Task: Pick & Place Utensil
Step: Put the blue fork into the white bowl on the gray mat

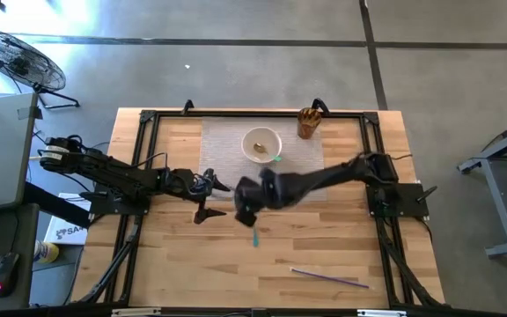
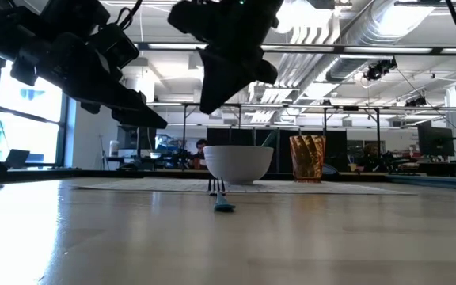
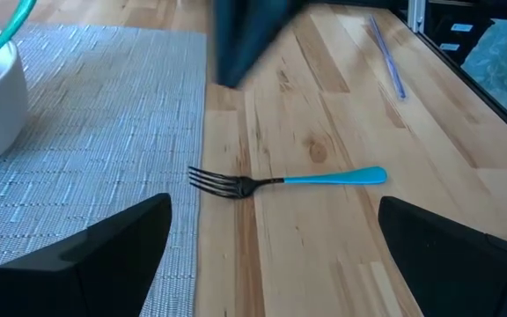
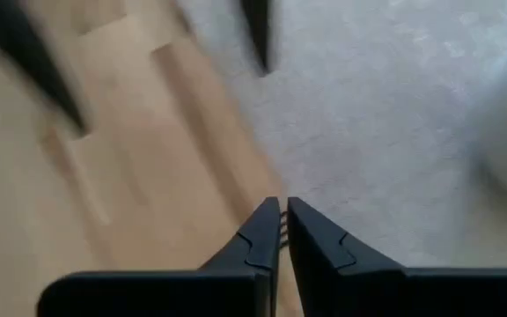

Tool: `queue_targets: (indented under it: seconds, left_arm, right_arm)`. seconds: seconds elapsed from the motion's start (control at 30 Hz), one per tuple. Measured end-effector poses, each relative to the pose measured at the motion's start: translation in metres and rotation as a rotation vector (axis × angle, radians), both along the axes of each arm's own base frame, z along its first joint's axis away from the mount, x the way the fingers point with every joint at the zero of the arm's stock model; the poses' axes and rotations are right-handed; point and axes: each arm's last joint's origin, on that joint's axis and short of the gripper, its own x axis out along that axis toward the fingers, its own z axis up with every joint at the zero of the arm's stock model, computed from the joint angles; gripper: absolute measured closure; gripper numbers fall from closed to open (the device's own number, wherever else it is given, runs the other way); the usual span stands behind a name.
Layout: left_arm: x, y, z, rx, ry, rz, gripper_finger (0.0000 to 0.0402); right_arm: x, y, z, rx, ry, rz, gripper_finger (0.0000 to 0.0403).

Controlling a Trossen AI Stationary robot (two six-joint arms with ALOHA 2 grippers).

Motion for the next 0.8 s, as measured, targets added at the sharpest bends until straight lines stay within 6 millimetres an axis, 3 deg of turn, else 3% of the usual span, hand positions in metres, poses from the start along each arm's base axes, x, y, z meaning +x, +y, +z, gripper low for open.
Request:
queue_targets:
  seconds: [0.17, 0.3, 0.63, 0.8]
  left_arm:
    - [0.0, 0.0, 0.0, 0.0, 0.001, 0.001, 0.0002]
    - [0.0, 0.0, -0.001, 0.001, 0.007, 0.002, 0.0002]
    - [-0.001, 0.0, -0.002, 0.002, 0.02, 0.003, 0.0002]
    - [-0.001, 0.0, -0.002, 0.002, 0.02, 0.003, 0.0002]
  right_arm:
    - [0.001, 0.032, -0.012, -0.005, 0.003, 0.057, 0.0357]
    - [0.003, 0.042, -0.025, 0.006, 0.012, 0.057, 0.0329]
    - [0.012, 0.046, -0.073, 0.077, 0.1, -0.015, 0.0263]
    - [0.014, 0.042, -0.081, 0.087, 0.116, -0.051, 0.0246]
